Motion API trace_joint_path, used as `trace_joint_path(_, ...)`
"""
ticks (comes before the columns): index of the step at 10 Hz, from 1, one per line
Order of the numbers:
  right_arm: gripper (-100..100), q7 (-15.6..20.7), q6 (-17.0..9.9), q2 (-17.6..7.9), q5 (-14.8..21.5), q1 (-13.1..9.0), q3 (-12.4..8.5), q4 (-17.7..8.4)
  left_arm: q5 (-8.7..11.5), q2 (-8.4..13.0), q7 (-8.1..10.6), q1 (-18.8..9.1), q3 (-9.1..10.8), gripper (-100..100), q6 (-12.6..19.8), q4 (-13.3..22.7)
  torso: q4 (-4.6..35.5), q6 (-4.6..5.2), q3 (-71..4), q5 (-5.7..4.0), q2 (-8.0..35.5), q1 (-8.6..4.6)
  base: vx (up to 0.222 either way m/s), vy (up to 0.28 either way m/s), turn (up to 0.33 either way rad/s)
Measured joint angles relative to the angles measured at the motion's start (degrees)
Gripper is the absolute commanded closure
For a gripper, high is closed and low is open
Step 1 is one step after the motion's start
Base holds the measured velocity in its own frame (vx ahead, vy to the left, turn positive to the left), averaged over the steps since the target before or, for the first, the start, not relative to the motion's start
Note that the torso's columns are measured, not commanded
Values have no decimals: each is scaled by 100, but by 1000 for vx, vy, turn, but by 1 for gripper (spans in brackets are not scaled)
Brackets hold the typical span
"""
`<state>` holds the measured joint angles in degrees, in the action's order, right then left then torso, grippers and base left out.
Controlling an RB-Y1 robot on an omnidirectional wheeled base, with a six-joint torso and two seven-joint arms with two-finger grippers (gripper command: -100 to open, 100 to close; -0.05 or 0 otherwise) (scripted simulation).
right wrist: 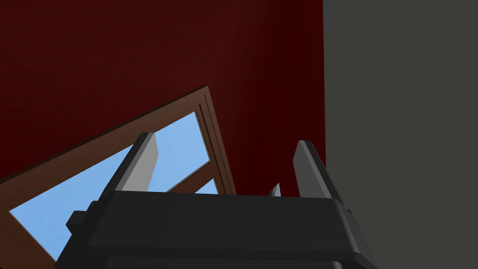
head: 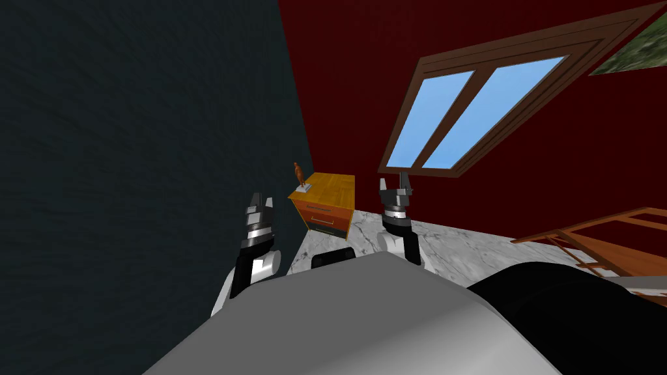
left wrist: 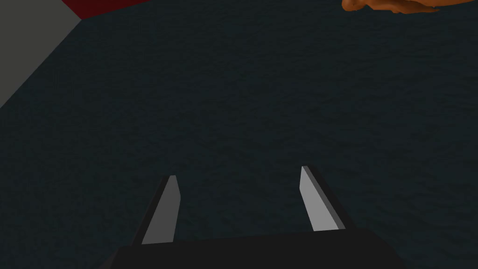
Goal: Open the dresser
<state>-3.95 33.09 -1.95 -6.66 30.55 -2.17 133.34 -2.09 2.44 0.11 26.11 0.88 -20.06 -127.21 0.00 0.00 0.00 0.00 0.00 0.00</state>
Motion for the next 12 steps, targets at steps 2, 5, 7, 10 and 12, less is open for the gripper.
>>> trace_joint_path(2,0,0,0,0,0,0,0,0,0,0,0,0,0,0,0,0,600,0,-1200,0,597,0,0,0,0)
trace_joint_path(5,0,0,0,0,0,0,0,1,0,0,0,0,0,0,0,-1,1846,0,-3692,0,1845,0,0,0,0)
trace_joint_path(7,0,0,0,0,0,0,0,2,0,0,0,0,0,0,-1,-1,2691,0,-5381,0,2693,0,0,0,0)
trace_joint_path(10,0,0,1,0,0,0,0,2,0,0,0,0,0,-100,-1,-2,3960,0,-7919,0,3962,0,6,3,-12)
trace_joint_path(12,0,0,0,0,0,0,0,-1,-19,245,-10,-31,-27,-100,-51,190,4203,1,-8430,3,4201,8,35,29,-70)
